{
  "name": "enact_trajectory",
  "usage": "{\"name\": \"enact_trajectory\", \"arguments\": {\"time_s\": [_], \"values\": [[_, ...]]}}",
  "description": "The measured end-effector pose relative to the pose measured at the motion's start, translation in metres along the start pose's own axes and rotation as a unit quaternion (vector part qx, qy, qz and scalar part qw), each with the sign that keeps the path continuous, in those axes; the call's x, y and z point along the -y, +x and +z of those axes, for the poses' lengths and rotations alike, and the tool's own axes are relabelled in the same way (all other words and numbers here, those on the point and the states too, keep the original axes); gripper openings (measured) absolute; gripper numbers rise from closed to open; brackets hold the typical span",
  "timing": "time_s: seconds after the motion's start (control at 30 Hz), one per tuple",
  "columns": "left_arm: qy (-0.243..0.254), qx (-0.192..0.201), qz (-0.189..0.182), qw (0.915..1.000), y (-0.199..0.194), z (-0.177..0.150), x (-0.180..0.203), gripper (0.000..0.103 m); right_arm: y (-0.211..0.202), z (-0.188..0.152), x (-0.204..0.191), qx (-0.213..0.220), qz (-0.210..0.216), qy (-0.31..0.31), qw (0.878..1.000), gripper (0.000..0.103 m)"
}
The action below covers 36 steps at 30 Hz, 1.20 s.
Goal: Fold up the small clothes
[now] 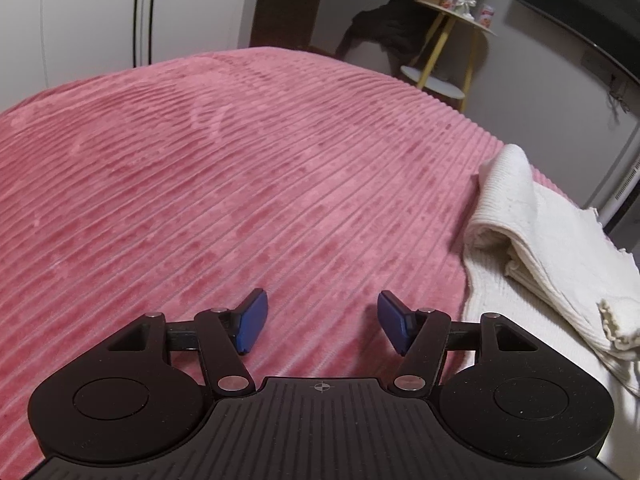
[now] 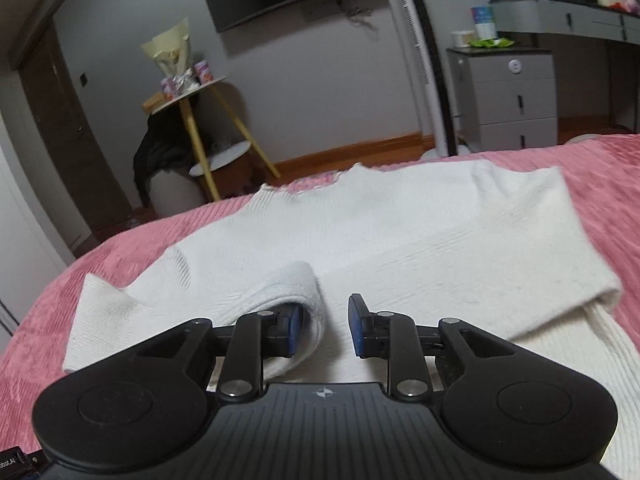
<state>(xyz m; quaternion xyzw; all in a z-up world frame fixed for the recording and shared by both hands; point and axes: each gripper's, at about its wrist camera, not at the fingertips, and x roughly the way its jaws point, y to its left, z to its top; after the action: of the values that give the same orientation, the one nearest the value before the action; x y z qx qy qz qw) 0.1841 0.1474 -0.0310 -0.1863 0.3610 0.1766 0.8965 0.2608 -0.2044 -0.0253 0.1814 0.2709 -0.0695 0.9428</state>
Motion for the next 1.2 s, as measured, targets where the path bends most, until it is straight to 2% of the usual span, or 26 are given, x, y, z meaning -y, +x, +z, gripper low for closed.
{"name": "enact_trajectory", "arguments": {"time_s": [0.1,0.2,0.23,0.3,0.37,0.4,0.47,0.53,0.57,0.6,0.67,0.77,0.87,0.9,0.97,1.07,1.2], "values": [[0.005,0.001,-0.005,1.0000,0.000,-0.001,0.002,0.070,0.004,-0.001,-0.016,0.013,-0.028,-0.072,0.997,0.024],[0.008,0.001,-0.014,0.9999,0.001,-0.001,0.004,0.071,0.008,-0.006,-0.034,0.036,-0.046,-0.163,0.985,0.024],[0.011,0.001,-0.015,0.9998,0.001,-0.002,0.006,0.071,0.009,-0.007,-0.039,0.044,-0.048,-0.183,0.981,0.021],[0.016,0.004,-0.018,0.9997,0.000,-0.003,0.007,0.071,0.010,-0.006,-0.042,0.052,-0.030,-0.199,0.978,0.005],[0.016,0.005,-0.020,0.9997,0.000,-0.003,0.007,0.071,0.009,0.003,-0.036,0.051,-0.021,-0.168,0.984,0.005],[0.015,0.005,-0.022,0.9996,0.000,-0.003,0.007,0.071,0.006,0.008,-0.027,0.054,-0.023,-0.130,0.990,0.005],[0.012,0.006,-0.024,0.9996,0.000,-0.003,0.006,0.071,-0.004,0.021,0.009,0.054,-0.027,-0.005,0.998,0.005],[0.014,0.006,-0.025,0.9996,0.000,-0.004,0.008,0.071,-0.009,0.023,0.055,0.042,-0.033,0.133,0.990,0.006],[0.018,0.006,-0.025,0.9995,0.000,-0.004,0.009,0.072,-0.009,0.022,0.076,0.031,-0.038,0.184,0.982,0.008],[0.022,0.007,-0.025,0.9994,0.000,-0.005,0.011,0.072,-0.006,0.020,0.091,0.014,-0.044,0.206,0.977,0.013],[0.030,0.009,-0.026,0.9992,0.000,-0.007,0.013,0.072,-0.004,0.016,0.108,-0.007,-0.044,0.197,0.979,0.014],[0.035,0.010,-0.028,0.9990,-0.001,-0.008,0.016,0.072,-0.014,0.017,0.113,0.006,-0.038,0.177,0.984,0.021],[0.043,0.012,-0.028,0.9986,-0.001,-0.010,0.019,0.073,-0.015,0.021,0.120,0.008,-0.032,0.196,0.980,0.023],[0.046,0.013,-0.027,0.9985,-0.001,-0.011,0.021,0.073,-0.014,0.022,0.122,0.009,-0.030,0.198,0.980,0.022],[0.050,0.015,-0.027,0.9982,-0.001,-0.012,0.022,0.073,-0.013,0.024,0.121,0.005,-0.031,0.181,0.983,0.007],[0.052,0.019,-0.032,0.9979,-0.002,-0.013,0.024,0.073,-0.017,0.027,0.117,0.004,-0.045,0.130,0.990,0.006],[0.061,0.022,-0.039,0.9971,-0.004,-0.015,0.028,0.073,-0.030,0.030,0.108,0.042,-0.066,0.091,0.993,0.006]]}}
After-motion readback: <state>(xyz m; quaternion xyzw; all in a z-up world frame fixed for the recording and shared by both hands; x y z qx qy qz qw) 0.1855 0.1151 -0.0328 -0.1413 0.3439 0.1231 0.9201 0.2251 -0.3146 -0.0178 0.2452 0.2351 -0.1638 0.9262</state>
